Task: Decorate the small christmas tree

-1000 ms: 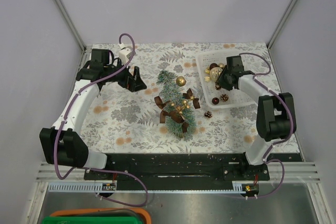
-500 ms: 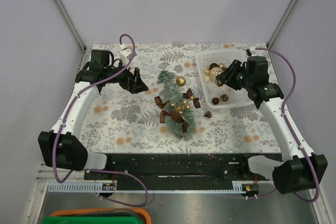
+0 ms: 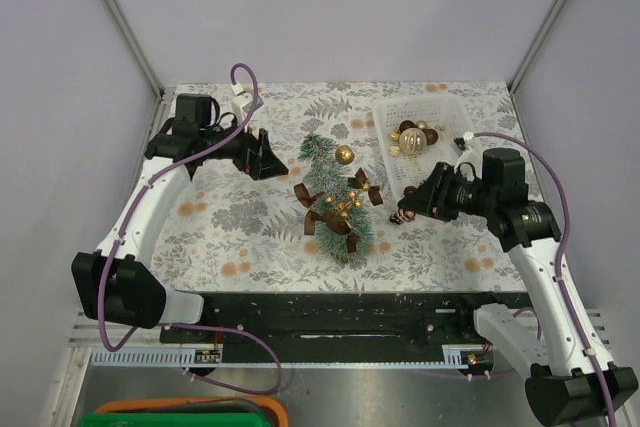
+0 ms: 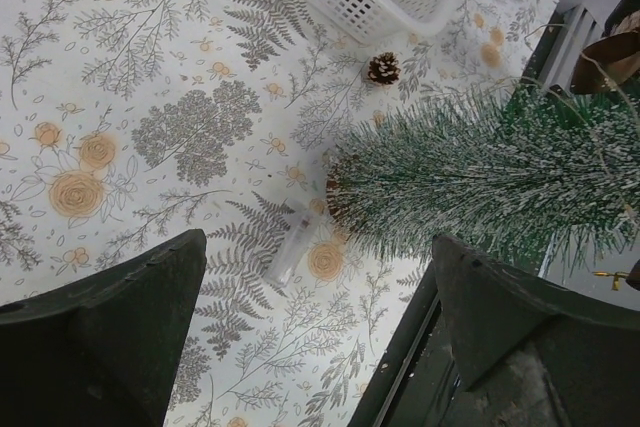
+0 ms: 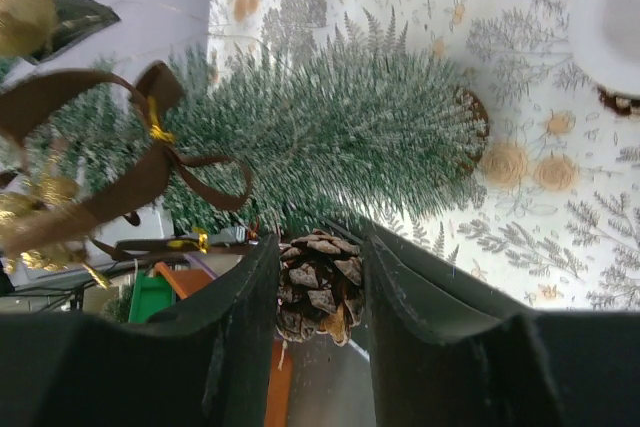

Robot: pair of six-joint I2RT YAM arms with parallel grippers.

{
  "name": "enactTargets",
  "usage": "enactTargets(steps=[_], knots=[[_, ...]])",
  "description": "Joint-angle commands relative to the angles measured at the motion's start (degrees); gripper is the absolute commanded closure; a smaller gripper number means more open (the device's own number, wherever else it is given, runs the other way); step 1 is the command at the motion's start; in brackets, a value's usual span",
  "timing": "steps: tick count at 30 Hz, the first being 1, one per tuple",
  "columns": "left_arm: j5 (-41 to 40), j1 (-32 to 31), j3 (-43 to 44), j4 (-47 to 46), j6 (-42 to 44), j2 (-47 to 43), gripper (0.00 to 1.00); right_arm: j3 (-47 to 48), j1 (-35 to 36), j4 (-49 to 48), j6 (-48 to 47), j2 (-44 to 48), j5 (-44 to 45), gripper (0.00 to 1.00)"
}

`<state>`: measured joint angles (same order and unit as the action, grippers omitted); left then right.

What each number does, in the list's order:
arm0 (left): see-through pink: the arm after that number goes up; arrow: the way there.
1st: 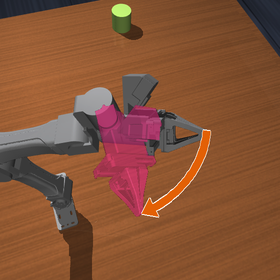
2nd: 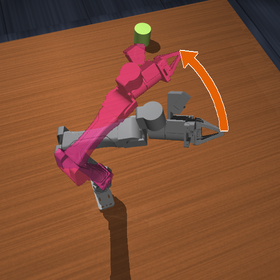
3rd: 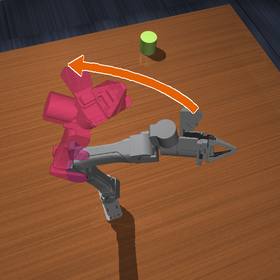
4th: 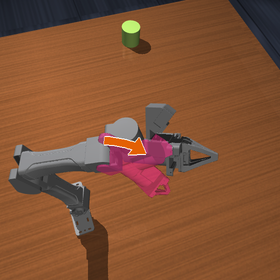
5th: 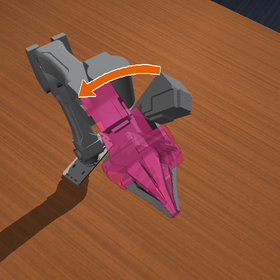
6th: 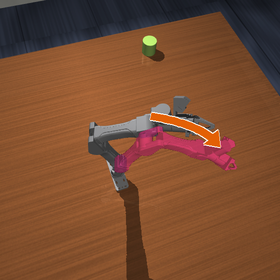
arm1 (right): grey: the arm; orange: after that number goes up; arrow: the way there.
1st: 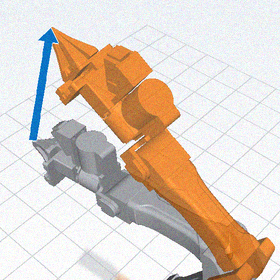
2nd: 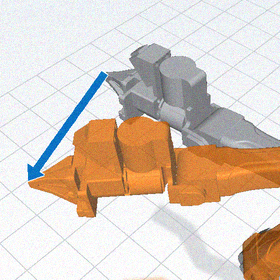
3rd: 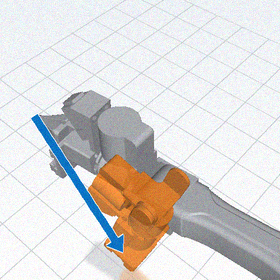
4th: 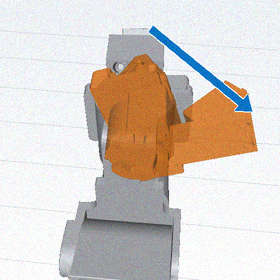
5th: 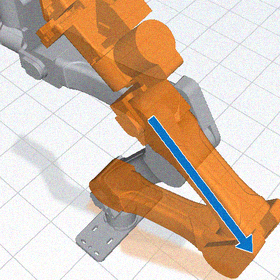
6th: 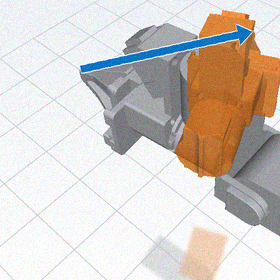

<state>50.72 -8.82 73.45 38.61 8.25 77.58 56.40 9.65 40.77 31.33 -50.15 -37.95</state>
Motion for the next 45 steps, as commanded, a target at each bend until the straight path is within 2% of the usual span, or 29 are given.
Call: enactTargets(steps=[1, 10, 20, 29, 39, 45], knots=[[3.9, -0.8, 1.0, -3.8, -1.8, -0.9, 0.01, -2.7, 0.4, 5.6, -1.7, 1.8, -2.9, 0.64], [9.0, -1.5, 0.6, -6.9, -6.2, 0.0, 0.01, -8.8, 1.2, 2.1, 0.7, 3.0, -3.0, 0.66], [11.5, -3.6, 0.5, -7.2, -7.1, 1.0, 0.01, -7.4, 1.9, -3.9, 1.2, -0.5, 0.9, 0.67], [11.6, -5.2, 1.7, -5.6, -5.8, 2.1, 0.02, -9.4, 1.9, -13.8, 5.3, -4.3, 3.6, 0.68], [11.5, -5.9, 2.7, -4.8, -5.4, 2.8, 0.03, -16.1, 2.0, -28.5, 14.5, -7.2, -3.5, 0.69], [10.6, -6.2, 2.4, -4.2, -4.3, 2.7, 0.03, -16.3, 2.7, -29.7, 15.1, -7.6, -4.7, 0.69]])
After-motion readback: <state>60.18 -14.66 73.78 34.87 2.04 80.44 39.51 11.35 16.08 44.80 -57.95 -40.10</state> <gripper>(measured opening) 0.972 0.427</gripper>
